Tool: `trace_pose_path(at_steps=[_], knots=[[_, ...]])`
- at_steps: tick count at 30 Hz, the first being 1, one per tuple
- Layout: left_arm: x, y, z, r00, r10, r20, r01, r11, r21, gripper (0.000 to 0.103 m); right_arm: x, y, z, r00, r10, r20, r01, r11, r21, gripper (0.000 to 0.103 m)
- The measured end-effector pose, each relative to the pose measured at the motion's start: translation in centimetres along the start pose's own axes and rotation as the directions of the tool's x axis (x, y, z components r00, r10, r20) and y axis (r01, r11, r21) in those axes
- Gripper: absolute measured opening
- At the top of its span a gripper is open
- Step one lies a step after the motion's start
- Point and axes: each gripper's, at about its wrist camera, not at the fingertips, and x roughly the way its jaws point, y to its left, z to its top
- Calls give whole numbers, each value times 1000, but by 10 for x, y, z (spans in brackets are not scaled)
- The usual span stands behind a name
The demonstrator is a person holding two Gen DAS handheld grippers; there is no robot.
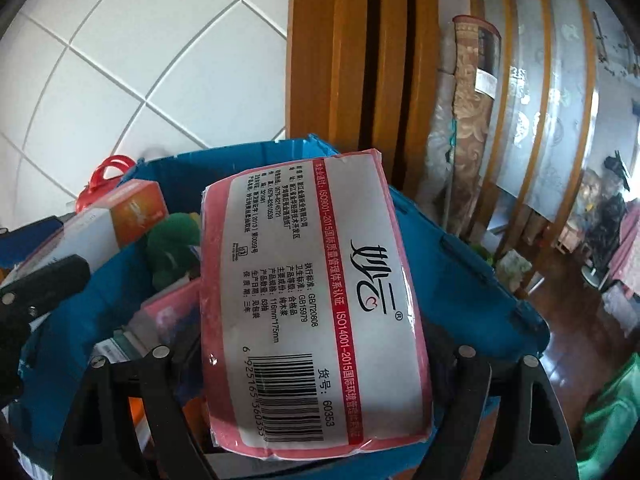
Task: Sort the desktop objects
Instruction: 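Open both tools to drop the ointment box and tissue pack into the crate, then return both tools to the bed toward the blue boomerang toy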
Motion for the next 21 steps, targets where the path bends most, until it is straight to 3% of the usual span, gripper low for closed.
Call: trace_pose_path(at_steps=[4,8,11,21], knots=[[0,3,-1,1000,12,-9,-12,1000,-18,46,2,-3,0,1000,-3,1,3,1000,-6,90],[-3,3,-4,1000,13,-9,-13,1000,-17,61,0,-3,0,1000,-10,2,10,1000,-15,94],[-7,0,-6,1000,-1,-8,0,1000,-12,68,-5,-2,-3,1000,-14,5,14,1000,-22,103],[-30,6,-19,1000,-31,5,31,998,-57,68,-28,-5,-10,1000,-19,8,19,1000,-3,103]])
